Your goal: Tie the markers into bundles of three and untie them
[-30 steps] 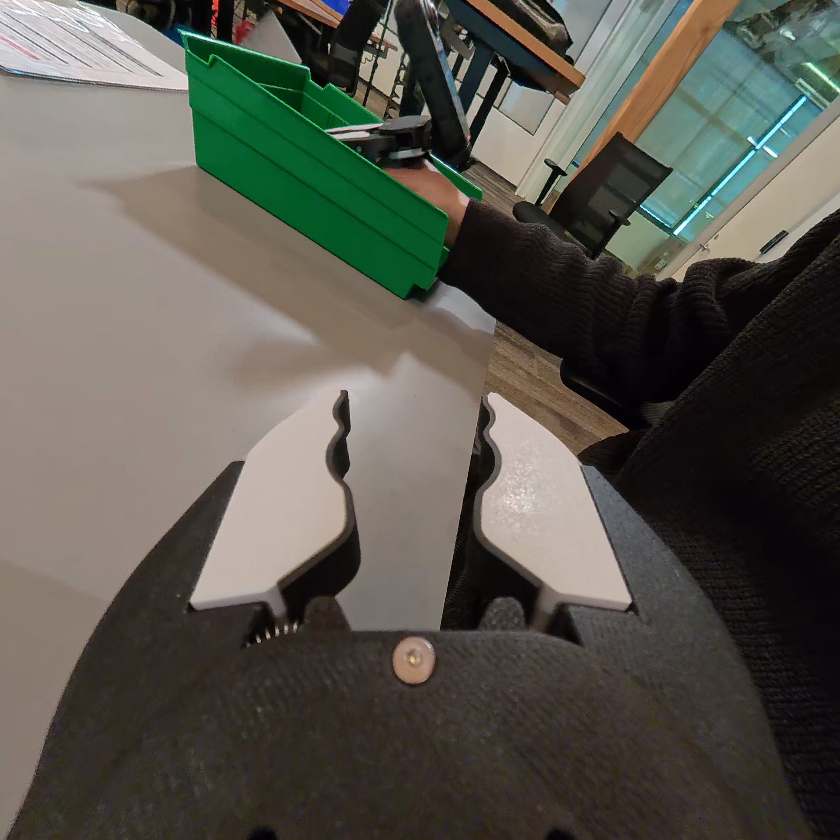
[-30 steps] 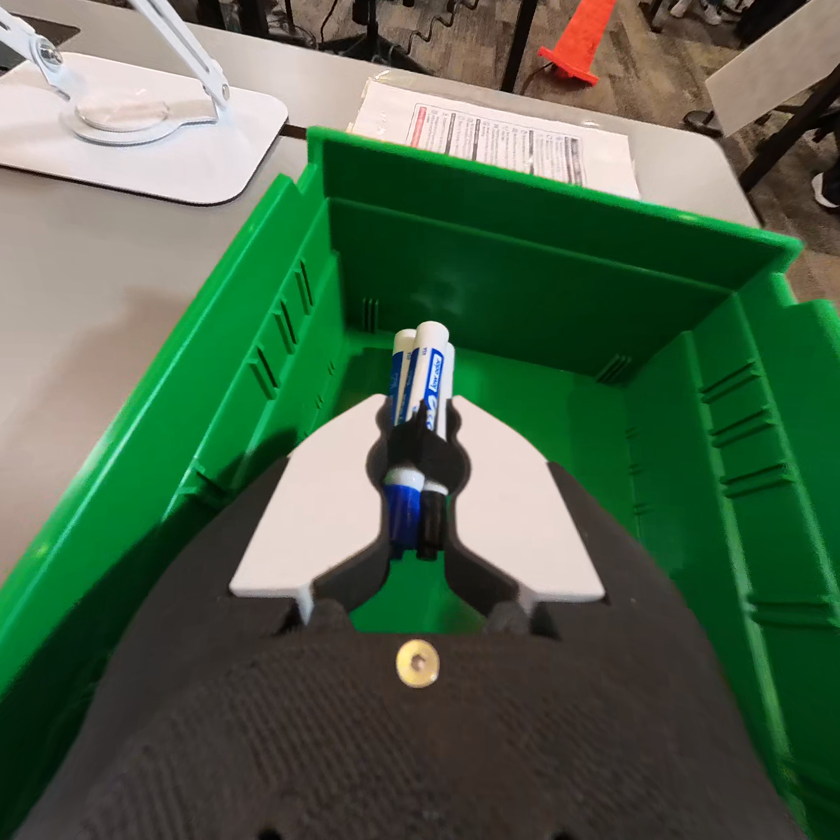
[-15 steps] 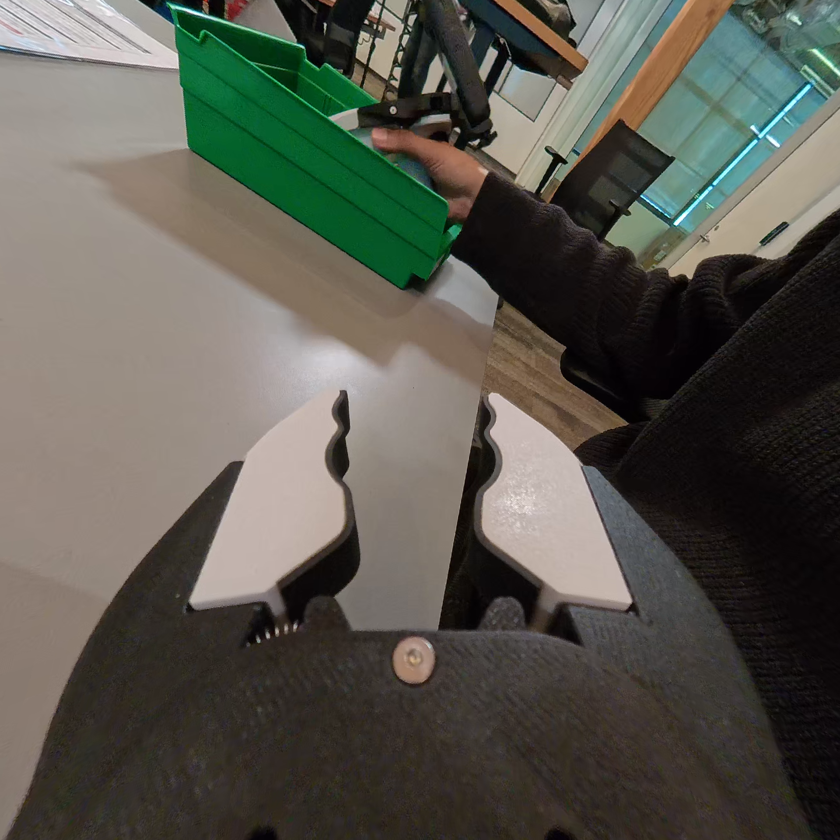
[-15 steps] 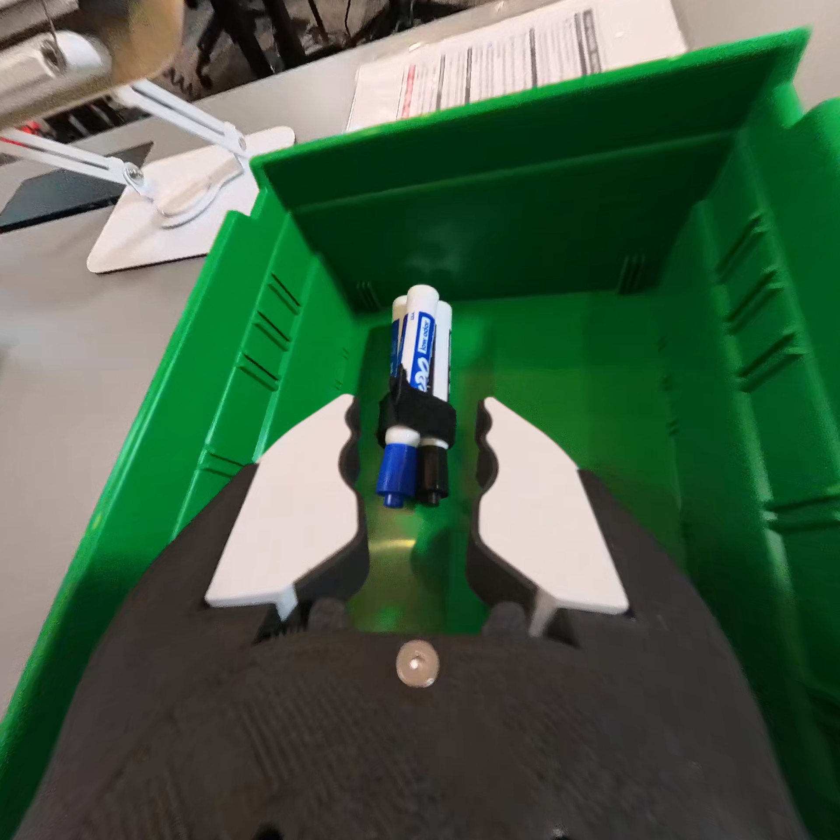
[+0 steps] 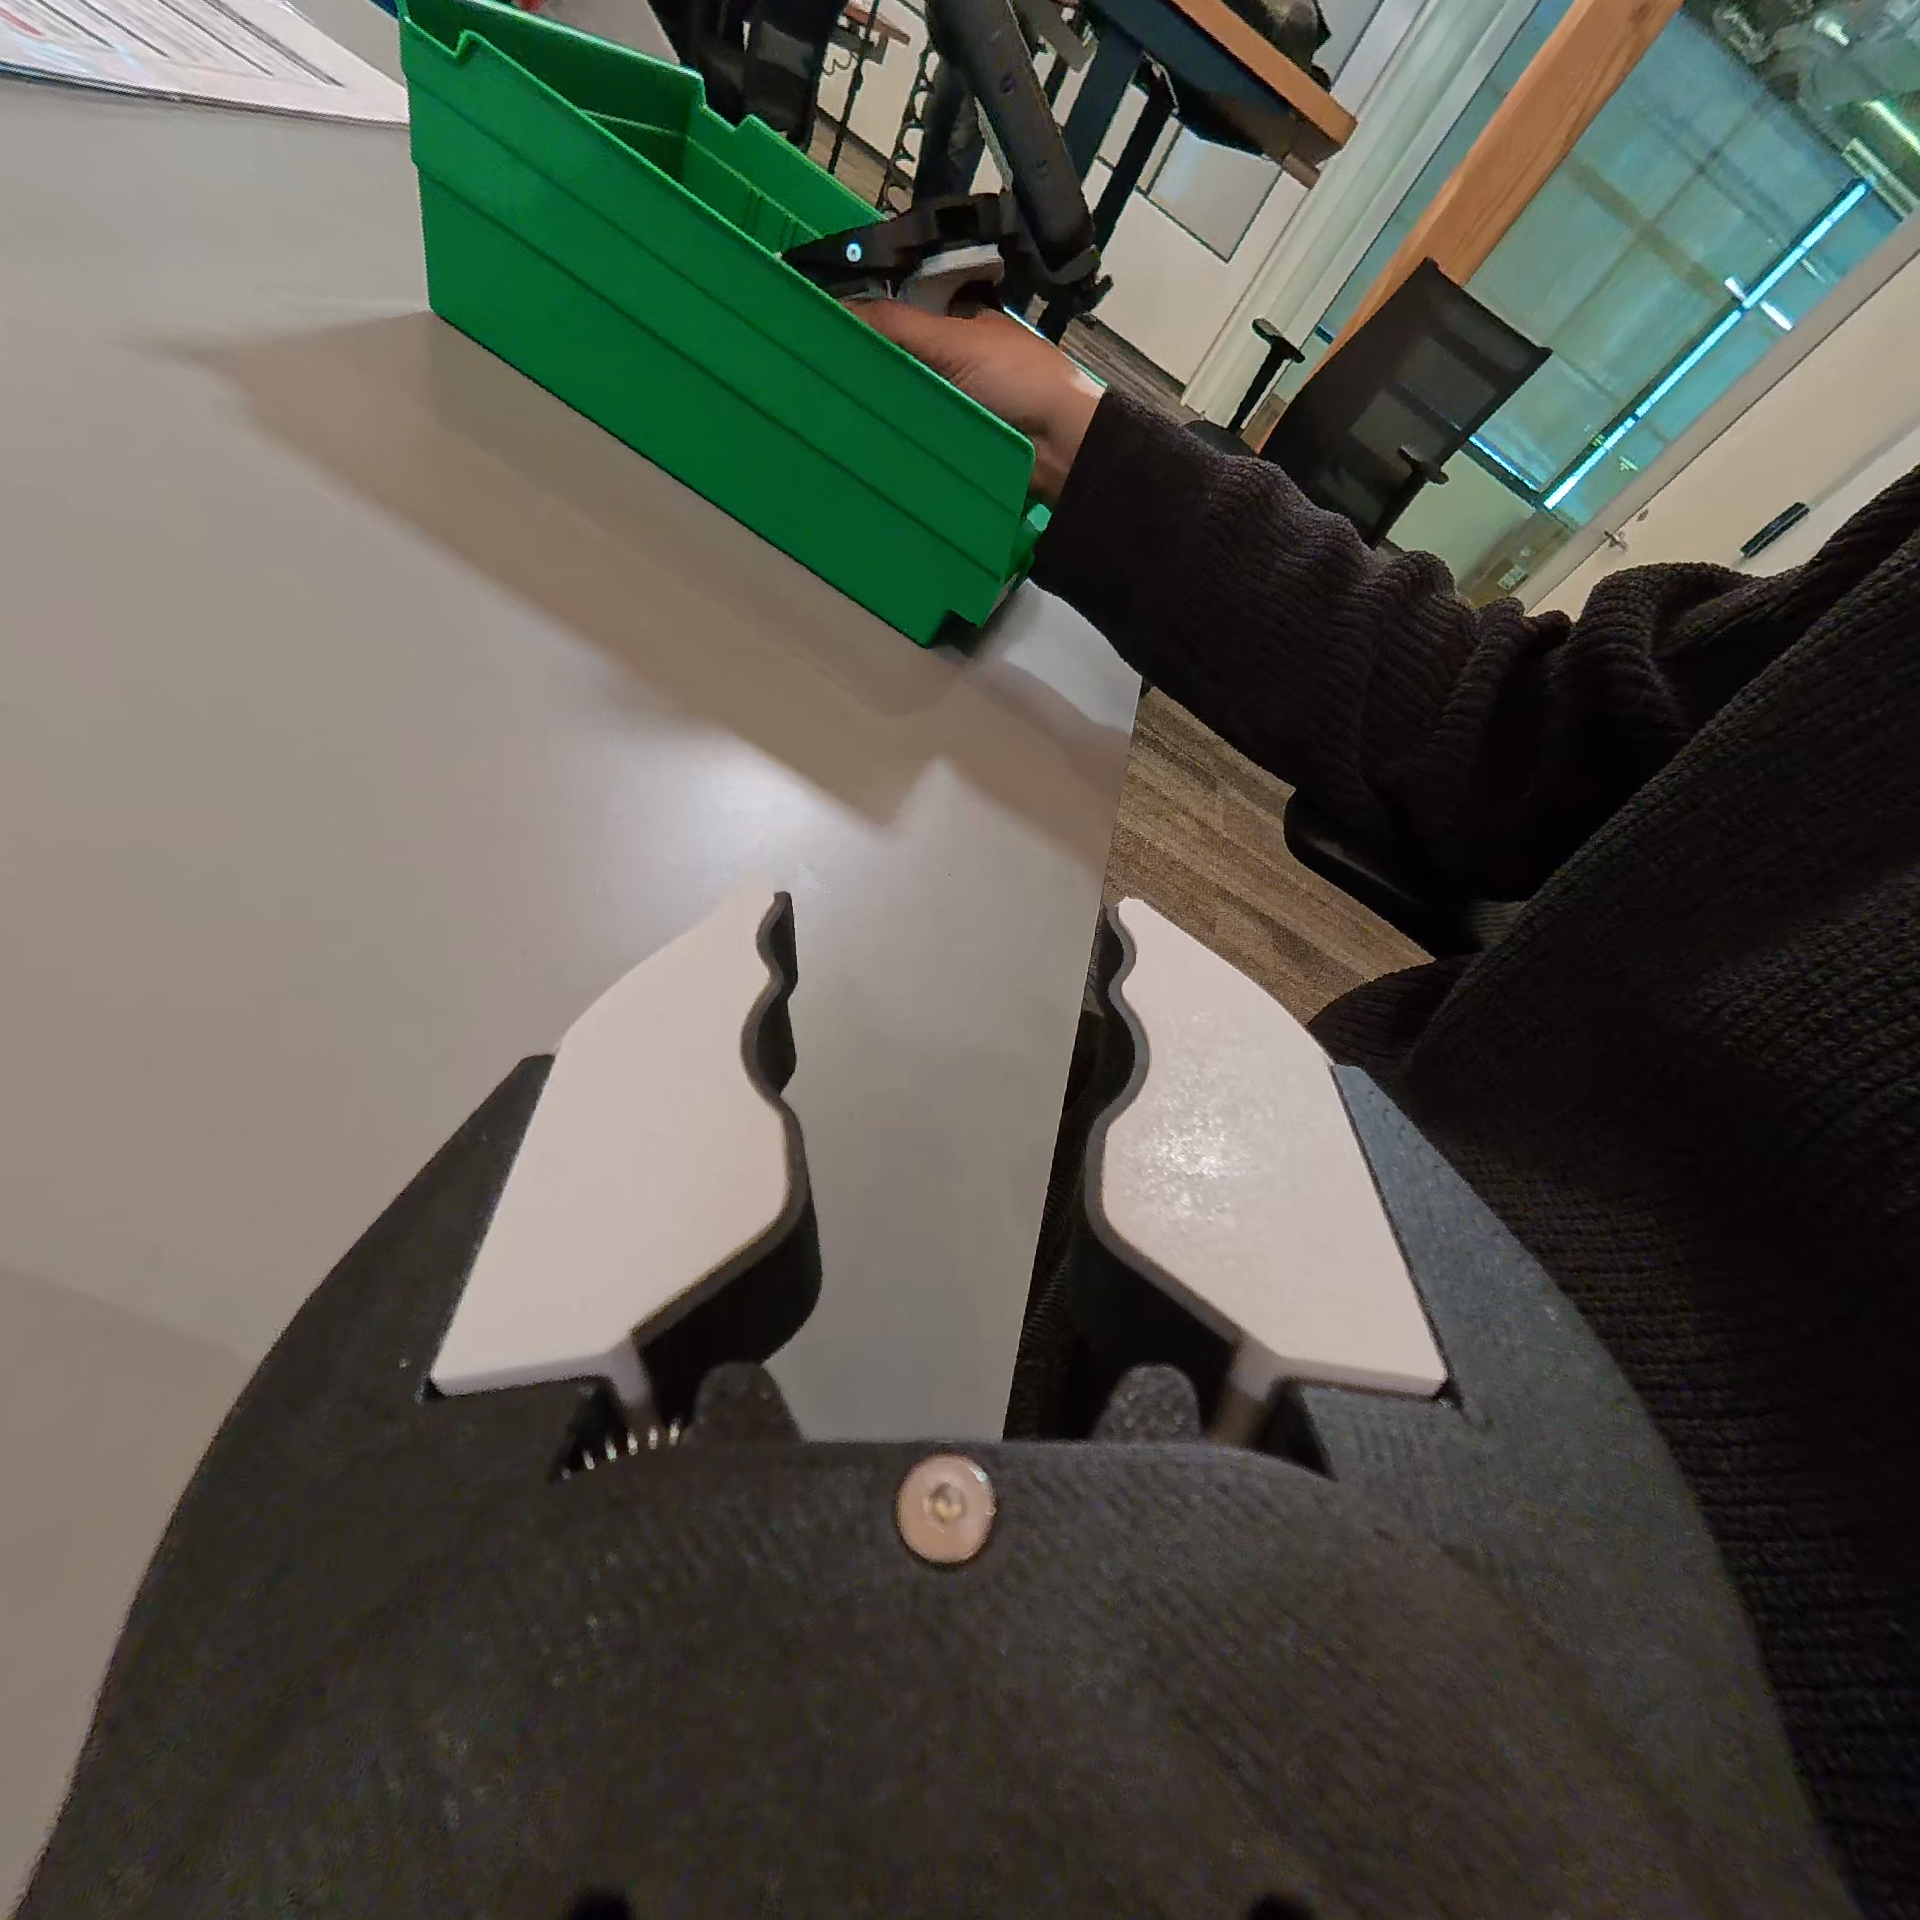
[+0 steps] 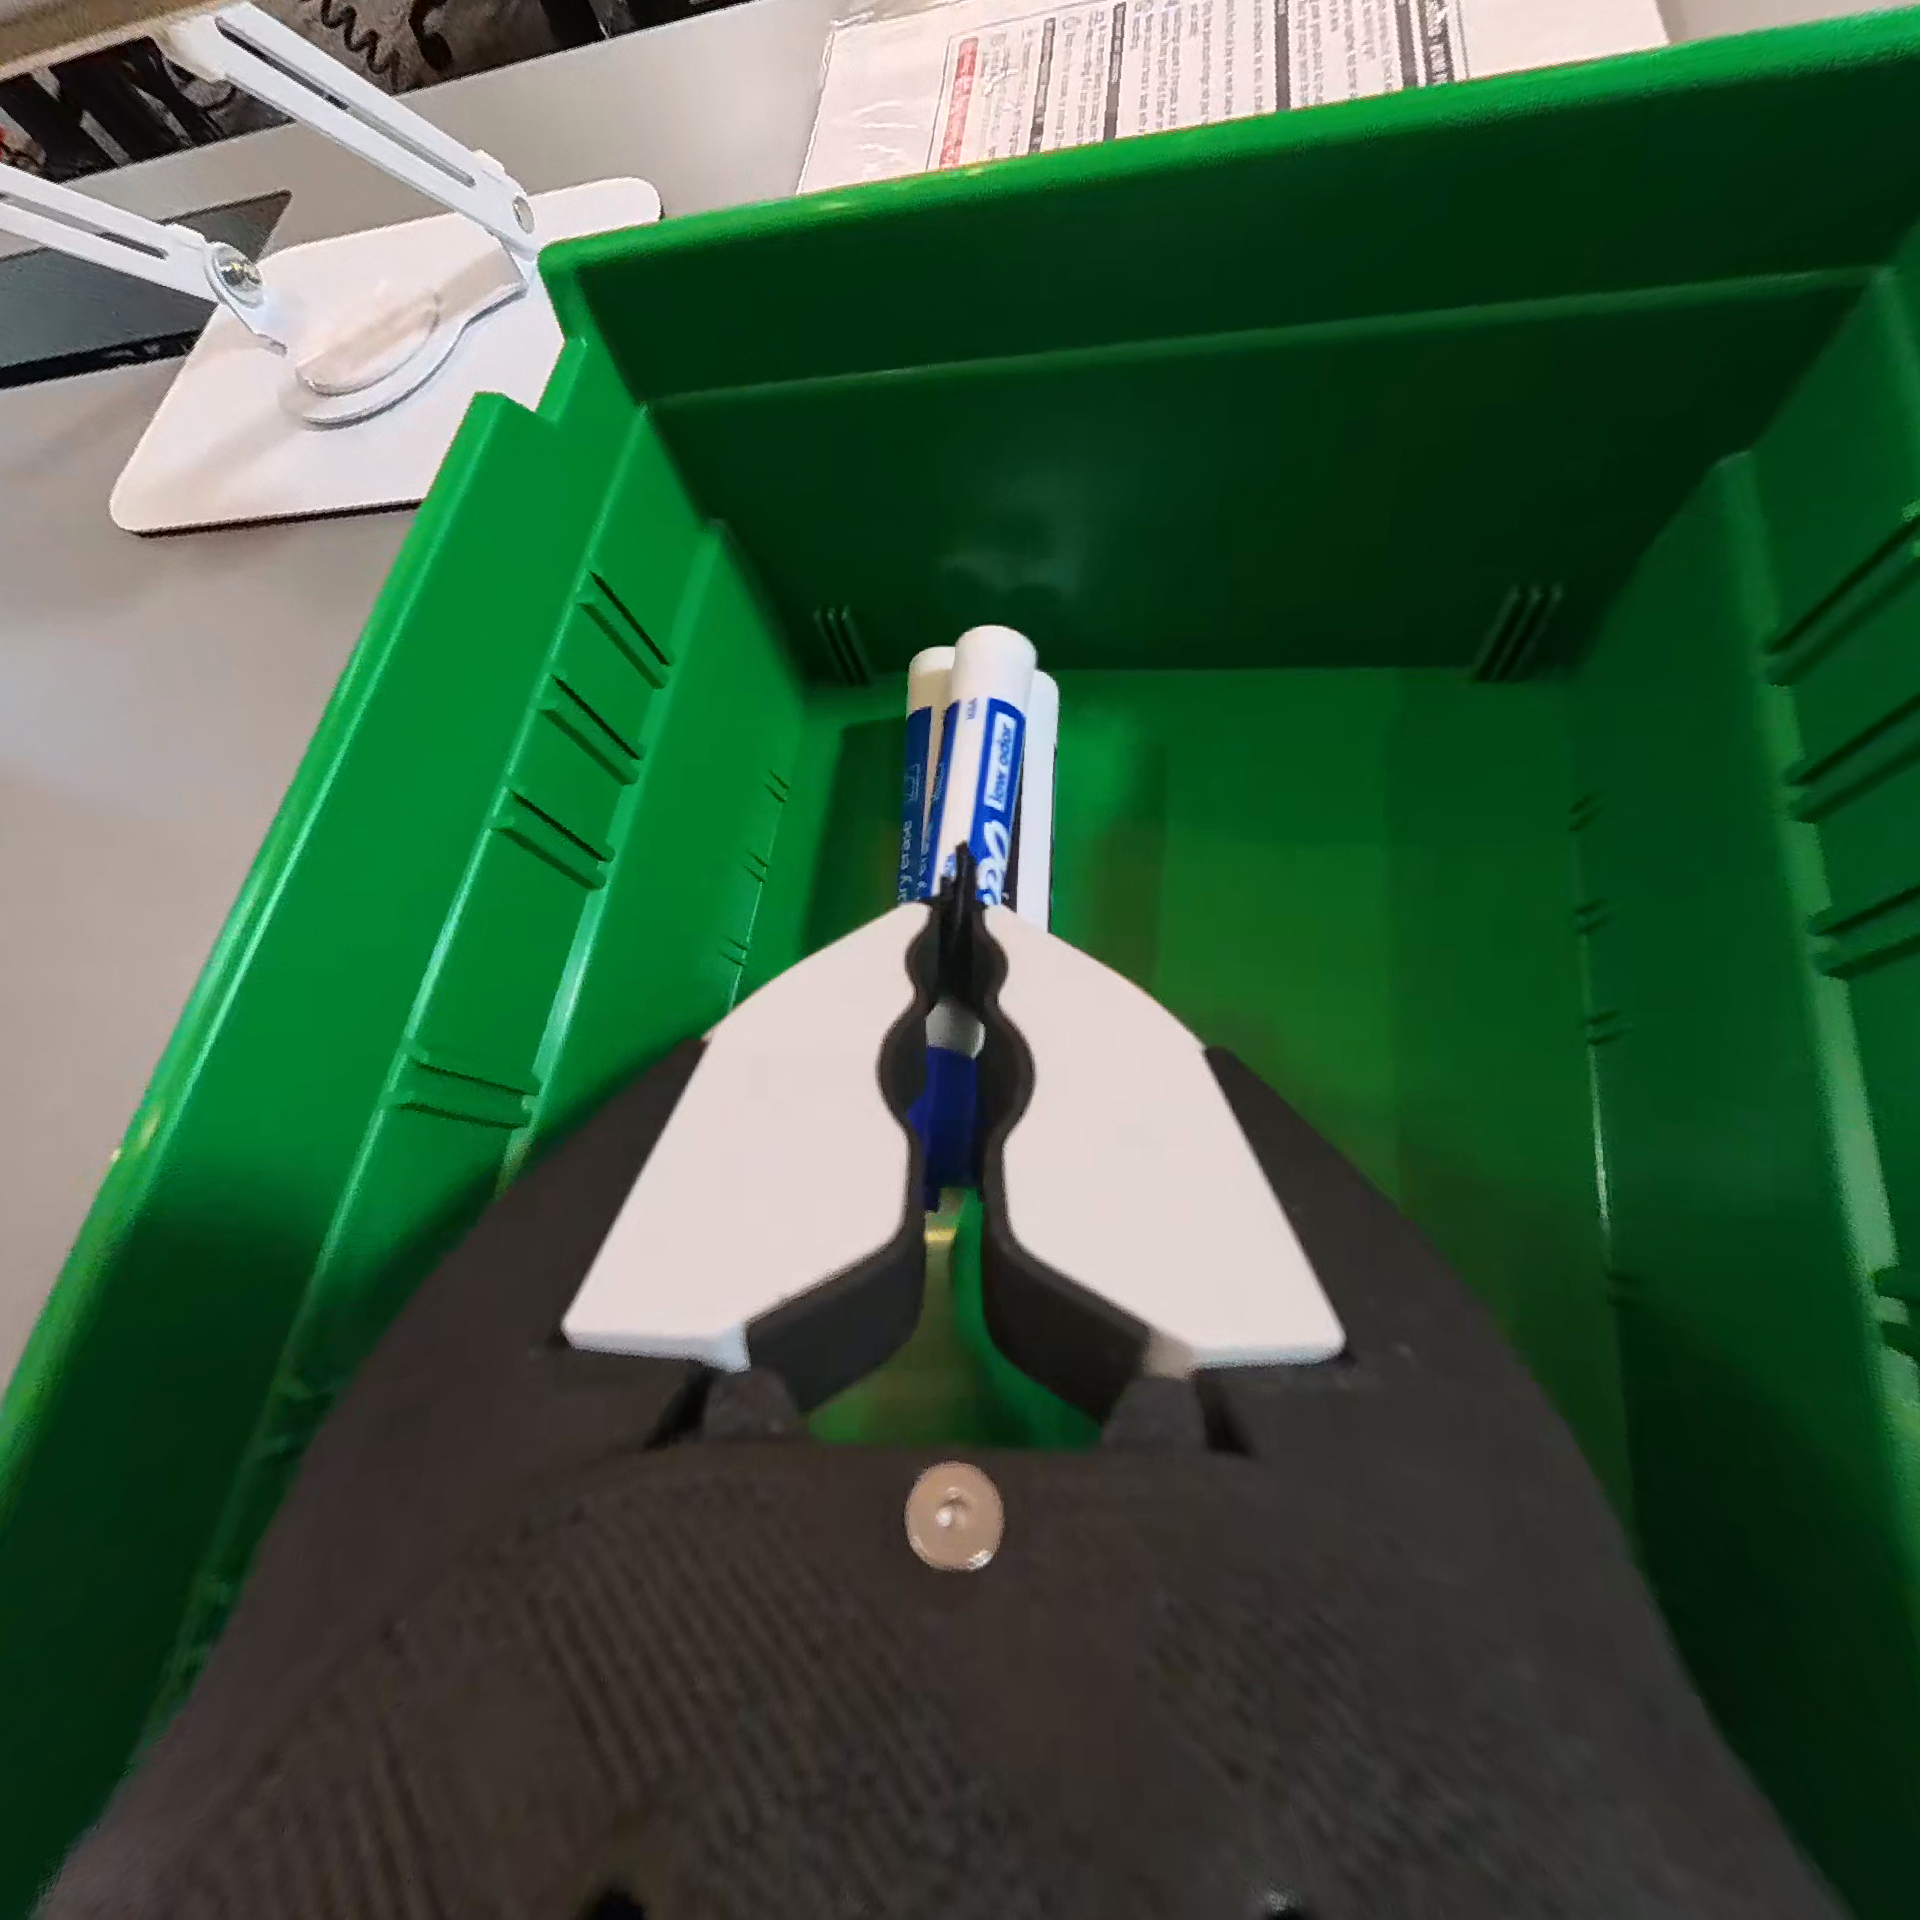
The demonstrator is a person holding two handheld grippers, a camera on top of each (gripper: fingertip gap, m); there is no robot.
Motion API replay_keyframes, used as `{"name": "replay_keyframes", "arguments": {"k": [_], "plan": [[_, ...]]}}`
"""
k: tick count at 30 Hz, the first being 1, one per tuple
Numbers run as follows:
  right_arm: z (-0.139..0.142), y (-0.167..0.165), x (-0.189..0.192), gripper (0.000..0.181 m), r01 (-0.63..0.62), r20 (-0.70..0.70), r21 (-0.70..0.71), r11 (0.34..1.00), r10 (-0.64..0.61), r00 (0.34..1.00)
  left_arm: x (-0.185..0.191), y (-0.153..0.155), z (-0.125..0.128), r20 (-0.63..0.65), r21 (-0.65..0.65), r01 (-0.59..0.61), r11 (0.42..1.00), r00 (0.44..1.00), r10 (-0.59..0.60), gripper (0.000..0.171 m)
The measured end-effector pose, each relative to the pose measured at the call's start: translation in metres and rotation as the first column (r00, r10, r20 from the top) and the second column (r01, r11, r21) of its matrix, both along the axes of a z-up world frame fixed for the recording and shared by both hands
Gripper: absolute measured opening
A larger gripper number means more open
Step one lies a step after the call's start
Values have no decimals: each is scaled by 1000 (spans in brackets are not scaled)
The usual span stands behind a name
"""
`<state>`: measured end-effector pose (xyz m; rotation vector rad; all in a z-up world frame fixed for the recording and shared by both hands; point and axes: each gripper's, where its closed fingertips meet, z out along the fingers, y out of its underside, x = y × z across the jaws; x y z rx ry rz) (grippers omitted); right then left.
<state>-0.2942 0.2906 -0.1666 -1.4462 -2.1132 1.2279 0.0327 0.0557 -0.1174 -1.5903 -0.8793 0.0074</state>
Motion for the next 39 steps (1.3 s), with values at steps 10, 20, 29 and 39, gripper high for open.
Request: {"name": "replay_keyframes", "arguments": {"k": [10,20,29,39], "plan": [[-11,0,5,35,-1,43,39,999,-1,999,0,1,-2,6,-9,4,1000,1000,-4,57],[-12,-3,3,25,-10,39,28,1000,9,999,1,2,-5,16,-18,12,1000,1000,-12,58],[-9,-3,0,27,2,32,8,1000,-2,999,1,2,-6,22,-21,17,1000,1000,-16,59],[-6,-8,1,16,-22,16,11,1000,22,1000,2,3,-8,24,-32,20,999,1000,-19,60]]}}
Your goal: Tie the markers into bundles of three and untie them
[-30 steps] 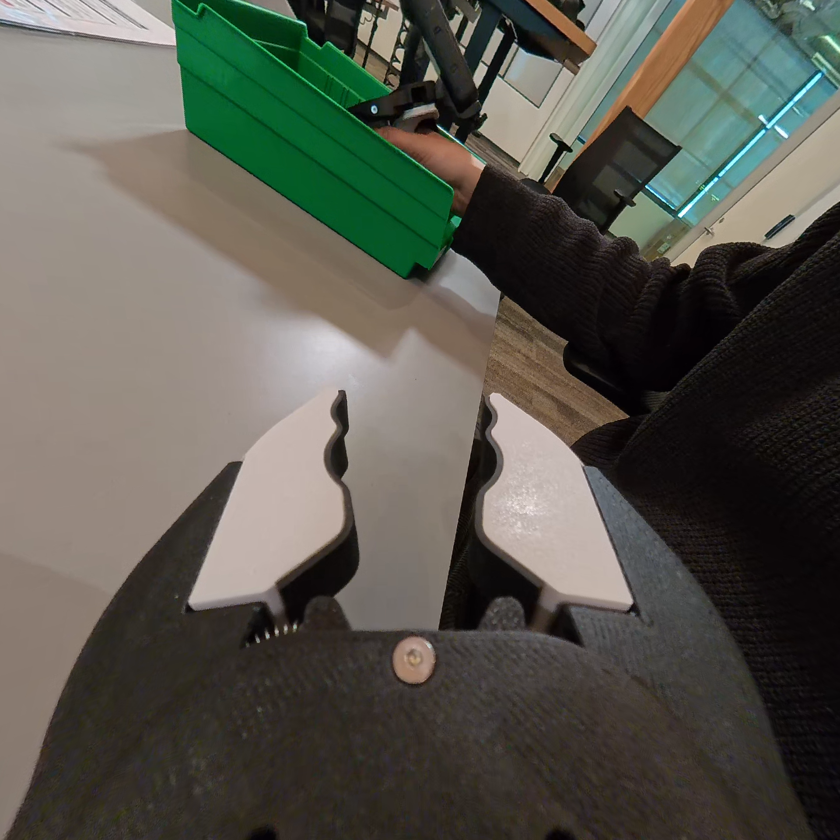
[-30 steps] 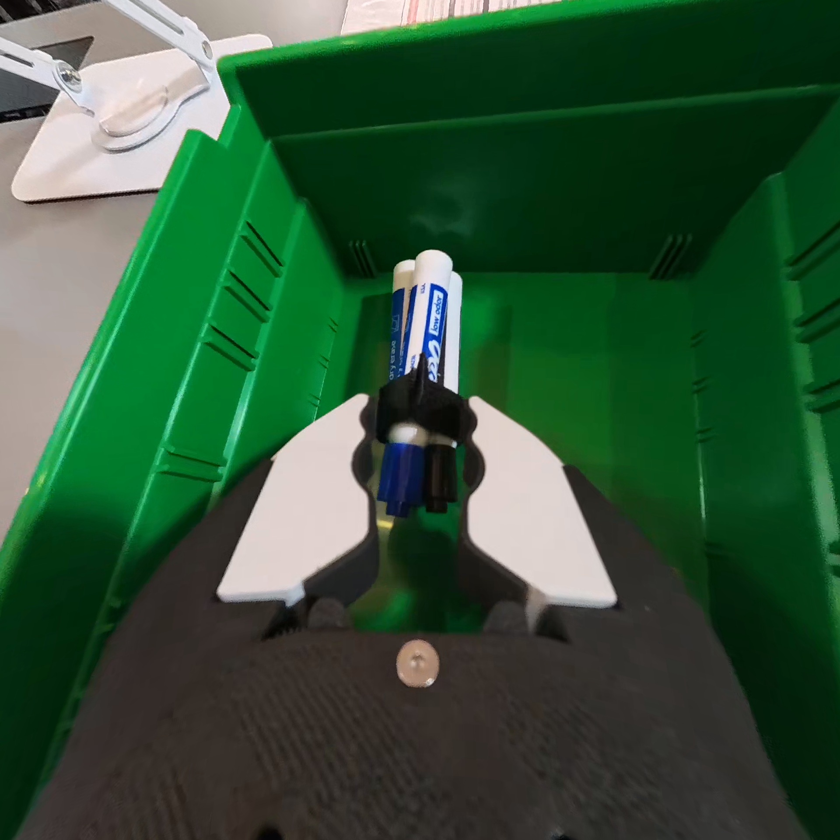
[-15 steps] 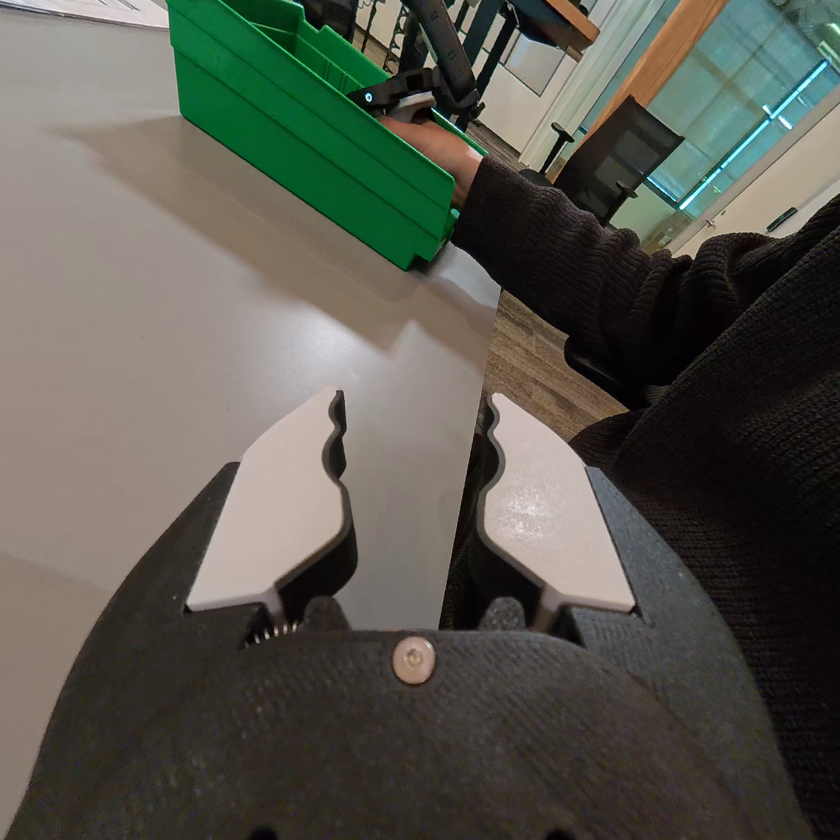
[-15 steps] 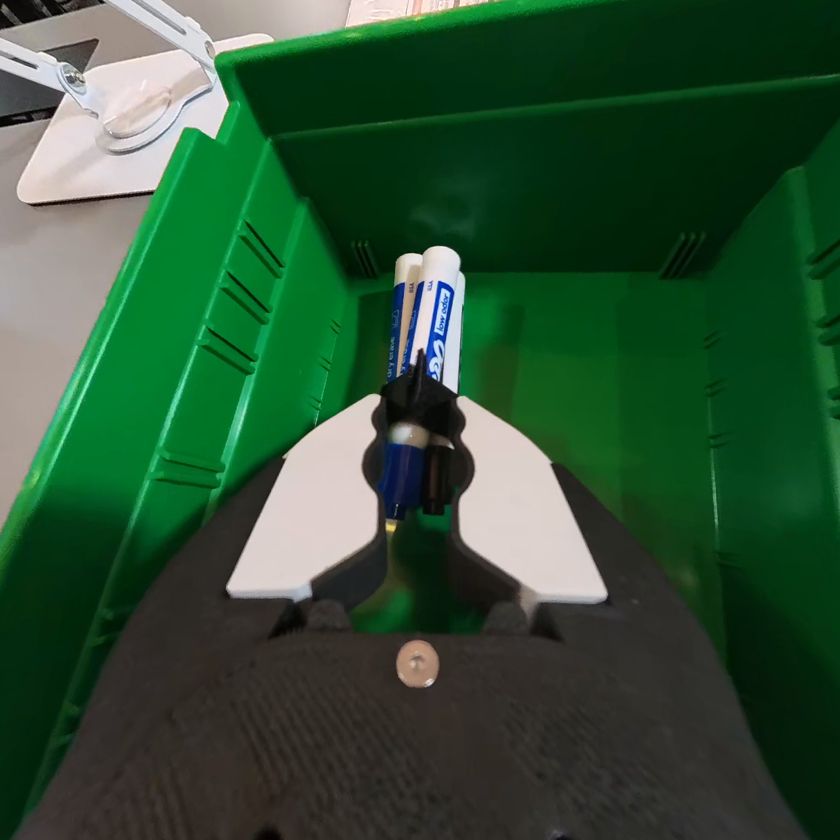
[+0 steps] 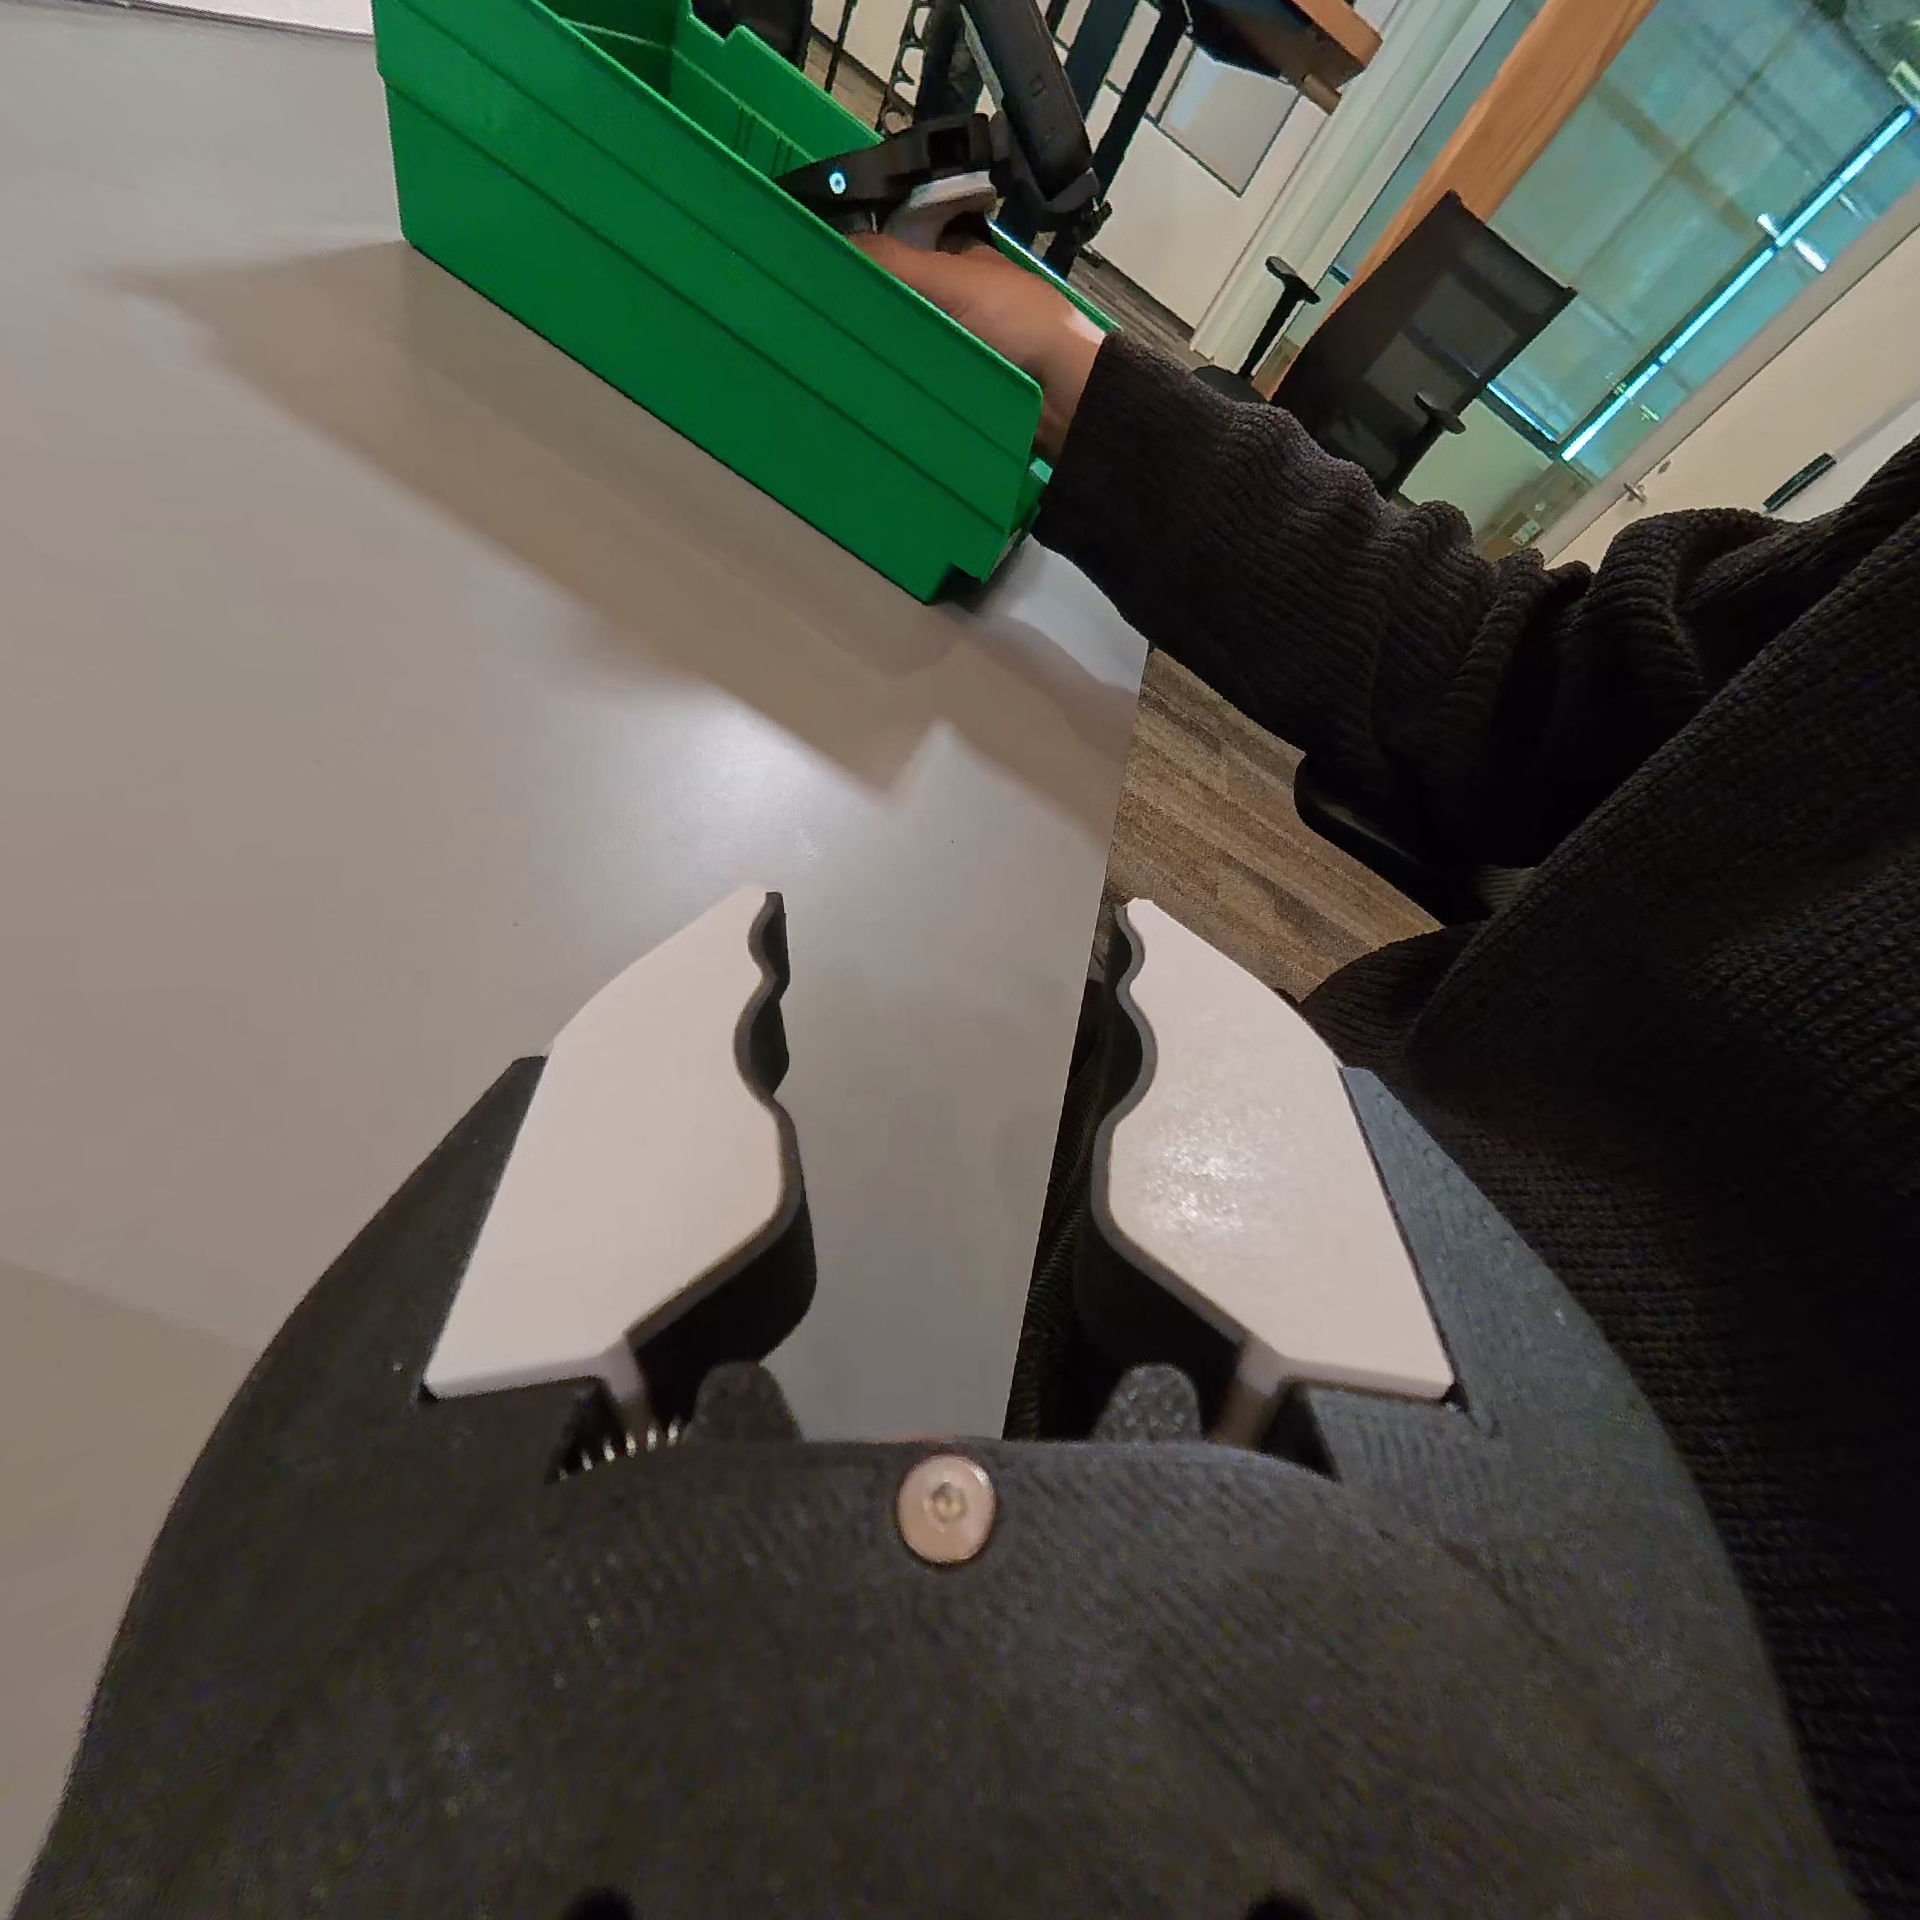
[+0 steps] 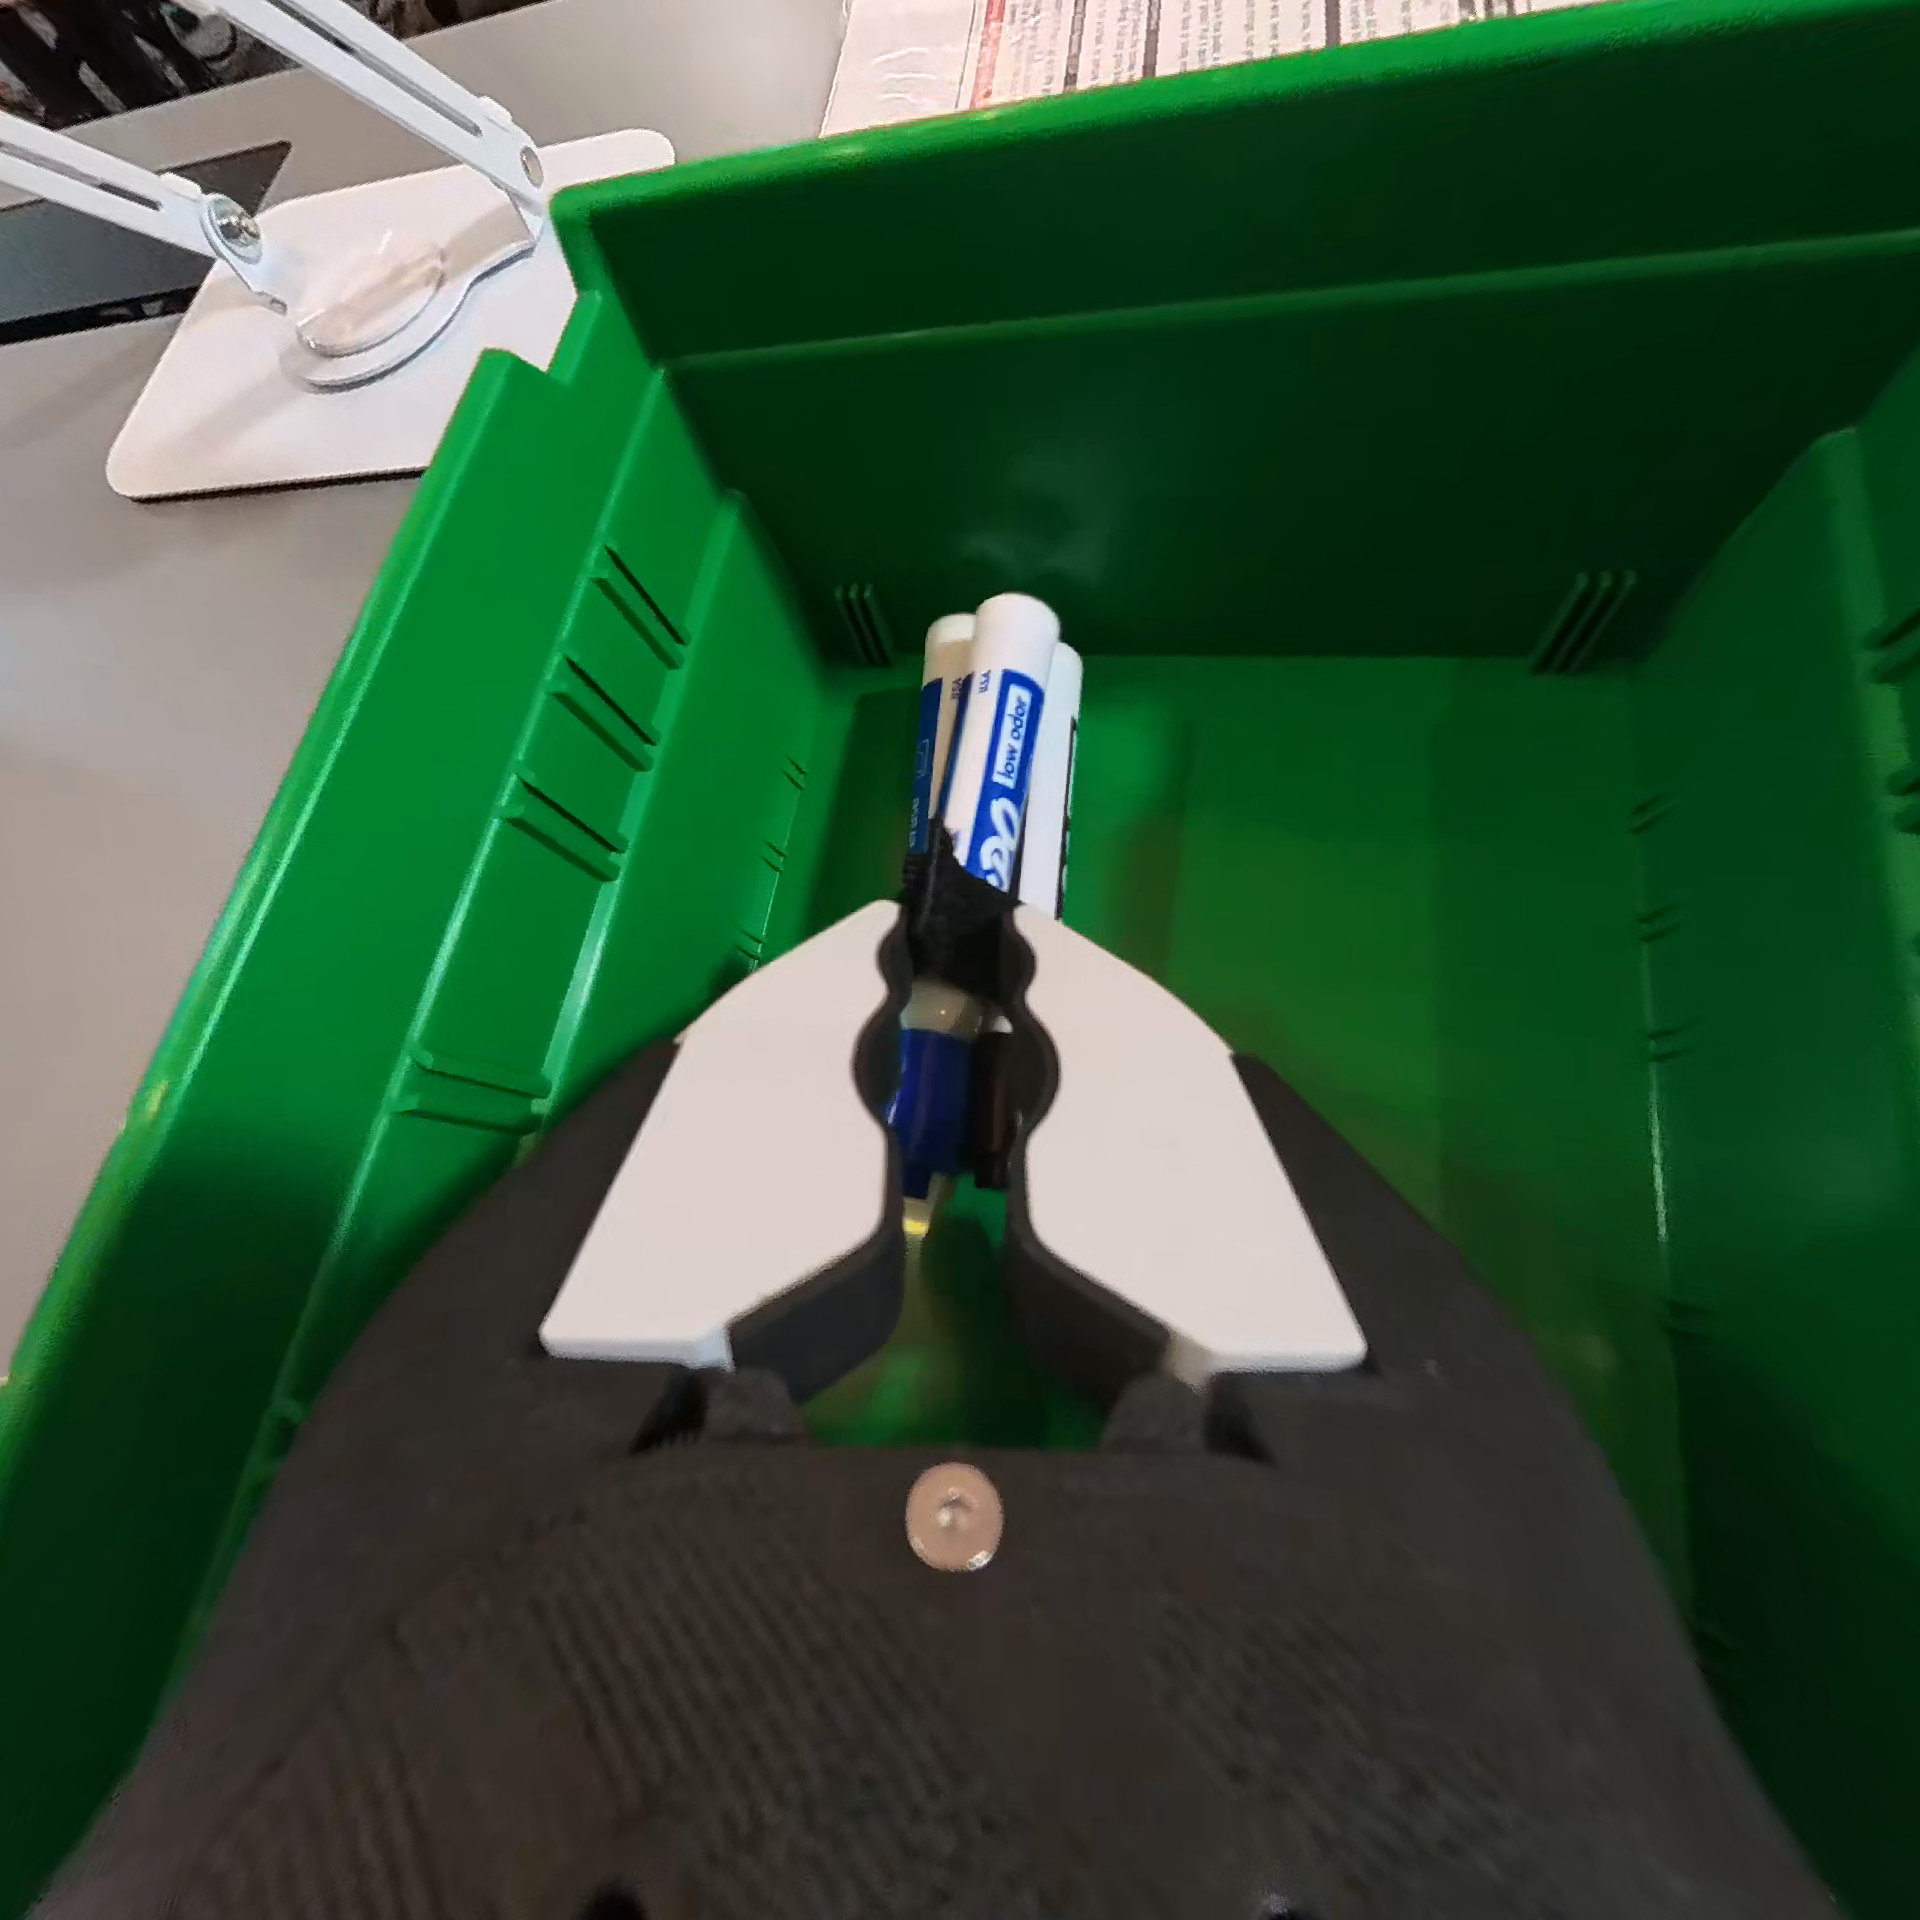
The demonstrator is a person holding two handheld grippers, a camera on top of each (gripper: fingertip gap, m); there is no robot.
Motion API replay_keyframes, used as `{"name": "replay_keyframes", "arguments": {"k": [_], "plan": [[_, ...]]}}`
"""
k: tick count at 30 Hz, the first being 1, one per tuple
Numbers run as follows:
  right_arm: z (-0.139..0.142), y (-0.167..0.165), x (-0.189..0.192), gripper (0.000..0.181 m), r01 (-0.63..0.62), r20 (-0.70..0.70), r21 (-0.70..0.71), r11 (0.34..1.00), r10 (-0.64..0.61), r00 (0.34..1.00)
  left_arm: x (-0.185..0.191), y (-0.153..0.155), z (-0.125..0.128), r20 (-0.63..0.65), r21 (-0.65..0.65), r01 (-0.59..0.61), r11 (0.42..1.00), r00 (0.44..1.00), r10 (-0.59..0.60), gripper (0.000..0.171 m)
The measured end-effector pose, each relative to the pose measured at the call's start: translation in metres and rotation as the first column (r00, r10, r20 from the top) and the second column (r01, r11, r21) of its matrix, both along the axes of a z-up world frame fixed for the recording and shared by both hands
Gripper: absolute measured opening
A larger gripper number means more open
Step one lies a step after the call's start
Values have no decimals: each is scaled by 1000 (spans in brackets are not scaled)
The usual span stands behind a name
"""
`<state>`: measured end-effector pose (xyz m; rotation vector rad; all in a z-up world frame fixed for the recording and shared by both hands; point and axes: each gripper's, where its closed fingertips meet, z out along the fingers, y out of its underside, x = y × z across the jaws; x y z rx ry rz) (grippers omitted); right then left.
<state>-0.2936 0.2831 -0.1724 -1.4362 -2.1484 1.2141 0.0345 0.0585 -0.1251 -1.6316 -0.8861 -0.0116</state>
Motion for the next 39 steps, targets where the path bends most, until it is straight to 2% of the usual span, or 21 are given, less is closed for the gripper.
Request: {"name": "replay_keyframes", "arguments": {"k": [11,19,29,33,39], "plan": [[4,-8,2,5,-101,-88,184,978,118,989,1,1,-2,2,-12,4,1000,1000,-4,60],[13,-13,2,5,-125,-106,144,982,141,984,1,1,-2,2,-16,5,1000,1000,-5,61],[5,-33,0,6,-135,-98,159,978,151,984,1,2,-5,6,-27,8,1000,1000,-8,61],[8,-36,2,12,-141,-90,113,984,151,984,2,2,-5,6,-33,10,999,1000,-9,61],[30,-21,3,29,-103,-101,6,995,103,990,2,2,-6,6,-38,13,999,1000,-13,62]]}}
